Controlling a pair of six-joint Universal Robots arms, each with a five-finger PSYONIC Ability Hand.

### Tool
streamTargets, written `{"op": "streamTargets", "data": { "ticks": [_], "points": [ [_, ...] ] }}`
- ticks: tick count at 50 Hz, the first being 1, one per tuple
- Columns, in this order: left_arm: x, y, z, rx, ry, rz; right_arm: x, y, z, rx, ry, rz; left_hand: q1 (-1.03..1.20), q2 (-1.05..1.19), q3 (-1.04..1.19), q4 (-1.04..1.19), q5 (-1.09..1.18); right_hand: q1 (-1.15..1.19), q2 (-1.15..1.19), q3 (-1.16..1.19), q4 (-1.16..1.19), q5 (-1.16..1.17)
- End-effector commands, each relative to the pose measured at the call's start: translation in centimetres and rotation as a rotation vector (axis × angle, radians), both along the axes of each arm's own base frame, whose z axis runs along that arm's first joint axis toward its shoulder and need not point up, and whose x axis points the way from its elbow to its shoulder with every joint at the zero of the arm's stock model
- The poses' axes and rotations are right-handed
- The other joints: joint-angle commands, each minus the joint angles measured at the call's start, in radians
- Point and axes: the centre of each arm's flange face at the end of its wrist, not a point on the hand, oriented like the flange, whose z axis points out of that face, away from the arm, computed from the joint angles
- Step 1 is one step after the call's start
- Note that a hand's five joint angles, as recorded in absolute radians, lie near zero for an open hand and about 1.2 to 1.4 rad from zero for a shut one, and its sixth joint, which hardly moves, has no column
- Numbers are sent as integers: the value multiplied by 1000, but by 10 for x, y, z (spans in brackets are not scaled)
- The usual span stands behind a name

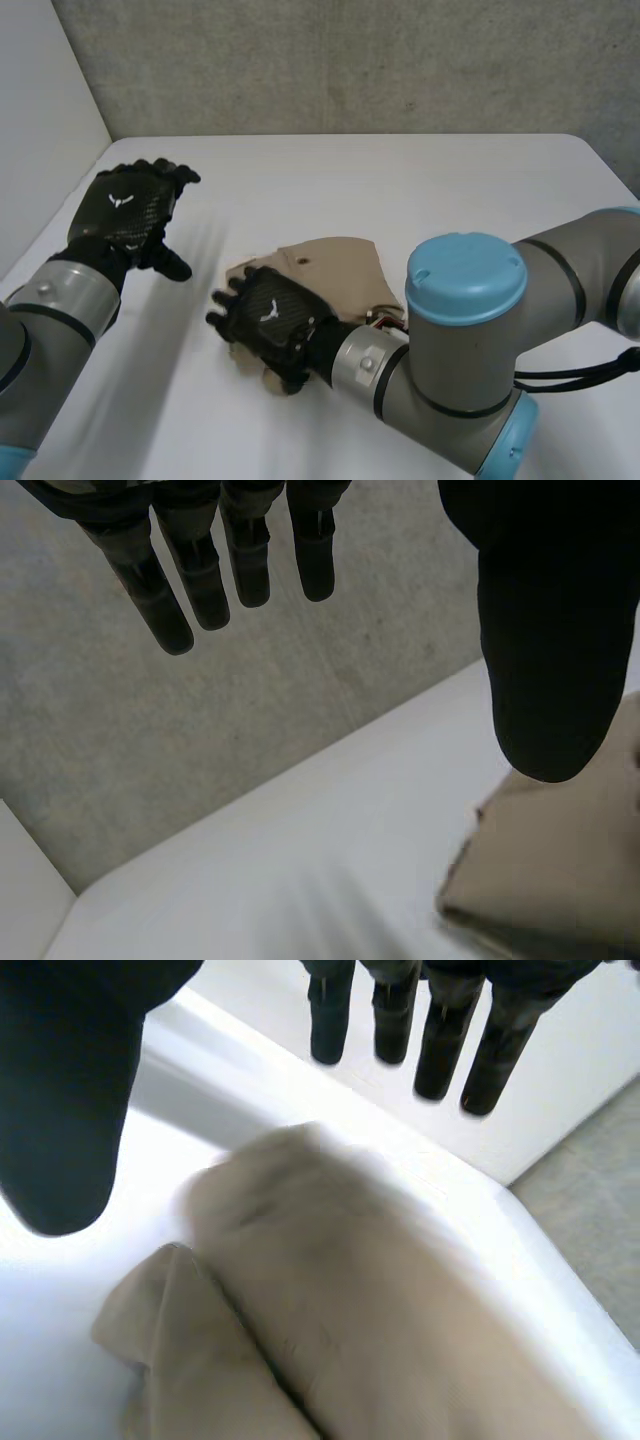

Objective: Fold the shorts.

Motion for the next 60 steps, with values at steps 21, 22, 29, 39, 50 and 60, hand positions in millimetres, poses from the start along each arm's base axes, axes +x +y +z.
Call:
{"op": "streamTargets", "data": {
  "ticks": [21,22,29,39,50,60],
  "points": [
    [-75,2,-75,276,15,-36,-45,-112,9,404,-180,-588,-16,1,-10,-4,10,-63,-95,-98,-97,-110],
    [-75,4,-79,287,4,-35,-45,-113,4,410,-166,-596,-19,-2,-13,-7,7,-63,-95,-98,-97,-110],
    [-77,23,-107,398,-82,-52,-50,-110,-31,455,-8,-618,-39,-22,-34,-28,-13,-63,-95,-98,-97,-110],
    [-73,32,-114,441,-125,-61,-75,-109,-42,344,163,-669,-57,-40,-51,-45,-31,-63,-95,-98,-97,-110],
    [-82,18,-40,254,8,-78,-76,-113,59,144,-226,-688,-51,-34,-46,-40,-25,-63,-95,-98,-97,-110],
    [-36,-12,97,22,174,31,-135,-126,148,-32,-468,-958,-30,-13,-25,-19,-5,-63,-95,-98,-97,-110]
  ]
}}
